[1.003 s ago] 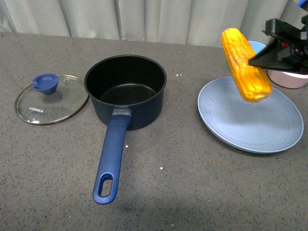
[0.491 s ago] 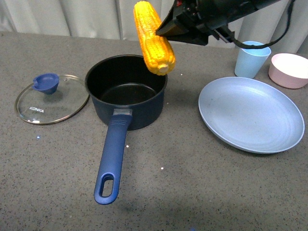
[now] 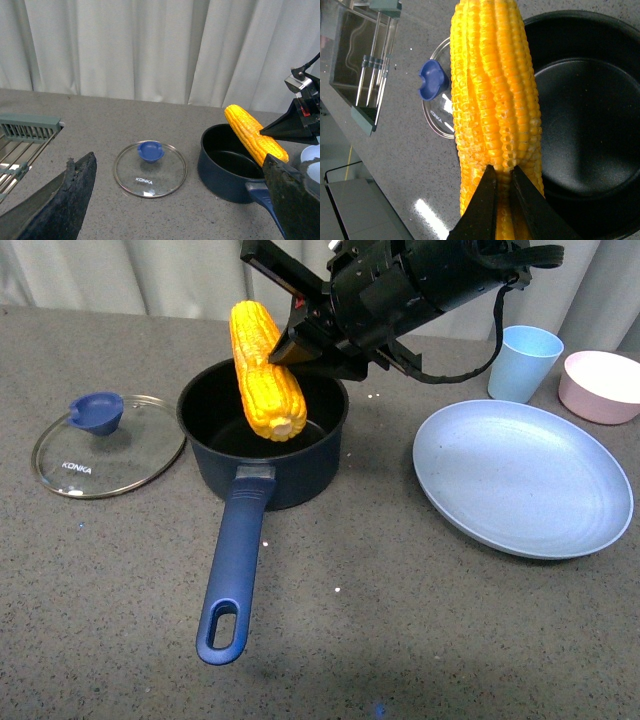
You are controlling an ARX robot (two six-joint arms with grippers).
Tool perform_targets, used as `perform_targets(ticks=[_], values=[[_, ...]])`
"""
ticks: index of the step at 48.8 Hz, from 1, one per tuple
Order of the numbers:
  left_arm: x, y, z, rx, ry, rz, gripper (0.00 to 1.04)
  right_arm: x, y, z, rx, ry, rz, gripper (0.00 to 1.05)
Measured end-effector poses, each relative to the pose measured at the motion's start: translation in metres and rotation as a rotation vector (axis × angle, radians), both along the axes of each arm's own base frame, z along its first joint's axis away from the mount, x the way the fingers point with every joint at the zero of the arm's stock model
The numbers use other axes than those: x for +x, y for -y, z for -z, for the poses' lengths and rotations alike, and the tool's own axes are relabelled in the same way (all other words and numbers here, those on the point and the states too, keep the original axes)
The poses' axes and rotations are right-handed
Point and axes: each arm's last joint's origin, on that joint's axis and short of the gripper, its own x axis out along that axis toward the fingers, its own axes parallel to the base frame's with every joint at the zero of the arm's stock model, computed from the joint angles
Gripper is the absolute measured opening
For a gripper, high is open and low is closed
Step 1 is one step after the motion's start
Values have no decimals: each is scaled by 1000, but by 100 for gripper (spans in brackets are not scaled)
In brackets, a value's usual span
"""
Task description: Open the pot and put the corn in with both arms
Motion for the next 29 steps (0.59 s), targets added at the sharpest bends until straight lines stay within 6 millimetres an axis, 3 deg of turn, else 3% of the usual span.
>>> perform_targets(ticks=[14,29], values=[[0,0,0,0,0,0,98,2,1,14,-15,-39,18,4],[0,0,0,0,0,0,98,4,1,13,-18,-23,23,60]])
